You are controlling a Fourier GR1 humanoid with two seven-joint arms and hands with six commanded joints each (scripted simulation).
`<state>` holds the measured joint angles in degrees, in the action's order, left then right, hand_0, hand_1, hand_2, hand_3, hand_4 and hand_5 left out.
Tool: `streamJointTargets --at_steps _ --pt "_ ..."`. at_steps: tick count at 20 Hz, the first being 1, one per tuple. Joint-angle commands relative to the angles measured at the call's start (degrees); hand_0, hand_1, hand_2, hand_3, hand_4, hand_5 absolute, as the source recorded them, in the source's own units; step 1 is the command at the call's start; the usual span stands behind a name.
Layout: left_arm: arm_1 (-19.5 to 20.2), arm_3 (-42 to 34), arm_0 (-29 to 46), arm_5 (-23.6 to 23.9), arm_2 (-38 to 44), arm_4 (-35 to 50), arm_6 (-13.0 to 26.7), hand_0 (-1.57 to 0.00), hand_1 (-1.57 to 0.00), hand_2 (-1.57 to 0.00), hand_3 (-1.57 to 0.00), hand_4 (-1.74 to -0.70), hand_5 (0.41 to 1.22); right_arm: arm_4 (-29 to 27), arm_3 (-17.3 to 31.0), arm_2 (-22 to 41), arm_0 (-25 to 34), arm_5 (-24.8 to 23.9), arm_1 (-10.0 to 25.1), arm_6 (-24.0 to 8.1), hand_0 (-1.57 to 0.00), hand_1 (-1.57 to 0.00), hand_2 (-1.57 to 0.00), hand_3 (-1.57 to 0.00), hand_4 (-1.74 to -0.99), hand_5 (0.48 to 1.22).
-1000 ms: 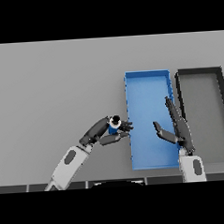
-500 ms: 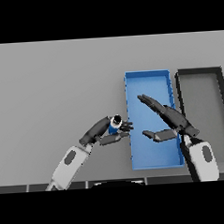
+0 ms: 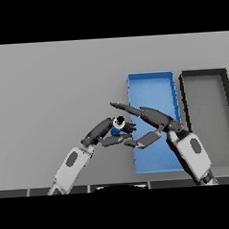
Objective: Pick up the blue pipe and place it into the blue bin.
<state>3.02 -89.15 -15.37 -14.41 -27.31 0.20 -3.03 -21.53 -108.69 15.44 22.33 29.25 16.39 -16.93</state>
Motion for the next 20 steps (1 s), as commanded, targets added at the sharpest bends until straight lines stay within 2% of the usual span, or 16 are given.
streamJointTargets --at_steps 1,3,5,6,9,10,11,12,14,16,17,18,20 --pt "-0.3 0.1 0.2 -0.5 0.0 0.3 -0.1 -1.57 -1.57 -1.57 -1.57 -1.46 1.221 -0.1 0.1 0.7 1.5 0.3 -0.4 -0.5 0.0 0.0 -0.05 0.0 -1.242 0.551" --pt "0.0 -0.3 0.8 -1.9 0.5 1.5 -0.1 -1.57 -1.57 -1.57 -1.57 -1.47 1.221 1.3 1.2 1.6 3.5 0.5 -1.3 -1.0 -0.01 -0.02 -0.07 0.0 -1.223 0.54" --pt "-0.4 -0.7 0.8 -1.5 0.5 0.5 0.9 -1.57 -1.57 -1.57 -1.57 -1.47 1.221 1.7 3.5 2.5 6.5 0.7 -2.5 -3.4 -0.02 -0.03 -0.08 0.0 -1.196 0.526" --pt "0.0 -1.0 1.0 -1.4 0.8 0.0 0.9 -1.57 -1.57 -1.57 -1.57 -1.47 1.221 1.5 4.0 2.7 7.5 1.1 -2.8 -3.5 -0.02 -0.03 -0.08 0.0 -1.186 0.521" --pt "-0.3 -0.8 1.2 -1.4 0.9 -1.3 1.4 -1.57 -1.57 -1.57 -1.57 -1.47 1.221 1.8 6.5 3.1 10.2 2.3 -3.6 -4.0 -0.07 -0.11 -0.17 -0.04 -1.204 0.497" --pt "-0.4 -0.5 1.5 -1.6 0.9 -1.6 1.8 -1.57 -1.57 -1.57 -1.57 -1.46 1.221 2.3 7.6 3.4 11.5 2.3 -4.4 -4.4 -0.17 -0.22 -0.26 -0.13 -1.233 0.487" --pt "-0.2 -0.7 1.5 -2.4 1.6 -0.6 1.0 -1.57 -1.57 -1.57 -1.57 -1.52 1.221 1.9 8.9 3.2 12.8 2.8 -4.8 -4.2 -0.32 -0.36 -0.38 -0.24 -1.278 0.485" --pt "-0.1 -0.6 1.5 -2.6 1.7 -0.6 3.1 -1.57 -1.57 -1.57 -1.57 -1.56 1.221 2.6 9.8 3.6 12.5 3.5 -5.3 -3.0 -0.51 -0.53 -0.54 -0.4 -1.331 0.489" --pt "-0.4 -0.7 0.8 -2.2 1.3 -2.1 5.0 -1.57 -1.57 -1.57 -1.57 -1.62 1.221 2.5 9.4 4.2 12.7 3.4 -6.3 -2.7 -0.88 -0.88 -0.91 -0.76 -1.467 0.518" --pt "-1.4 -0.1 1.1 -2.2 1.4 -1.8 4.1 -1.57 -1.57 -1.57 -1.51 -1.66 1.221 0.7 8.7 4.6 12.2 2.9 -7.0 -4.0 -1.13 -1.13 -1.15 -0.95 -1.551 0.596" --pt "-1.4 -0.2 1.5 -2.9 2.0 -0.6 3.0 -1.57 -1.57 -1.57 -1.52 -1.68 1.221 0.4 9.2 4.3 11.9 2.6 -7.1 -3.7 -1.22 -1.22 -1.23 -1.02 -1.581 0.65" --pt "-1.8 0.1 1.5 -3.6 2.5 0.4 2.4 -1.57 -1.57 -1.57 -1.53 -1.69 1.221 0.0 8.6 5.1 11.1 2.0 -7.8 -3.7 -1.29 -1.29 -1.3 -1.1 -1.606 0.765" --pt "-2.3 -0.3 1.9 -4.1 2.4 0.6 1.9 -1.57 -1.57 -1.57 -1.49 -1.71 1.221 0.9 8.7 5.5 10.8 2.1 -7.4 -2.3 -1.39 -1.39 -1.4 -1.25 -1.648 0.929"
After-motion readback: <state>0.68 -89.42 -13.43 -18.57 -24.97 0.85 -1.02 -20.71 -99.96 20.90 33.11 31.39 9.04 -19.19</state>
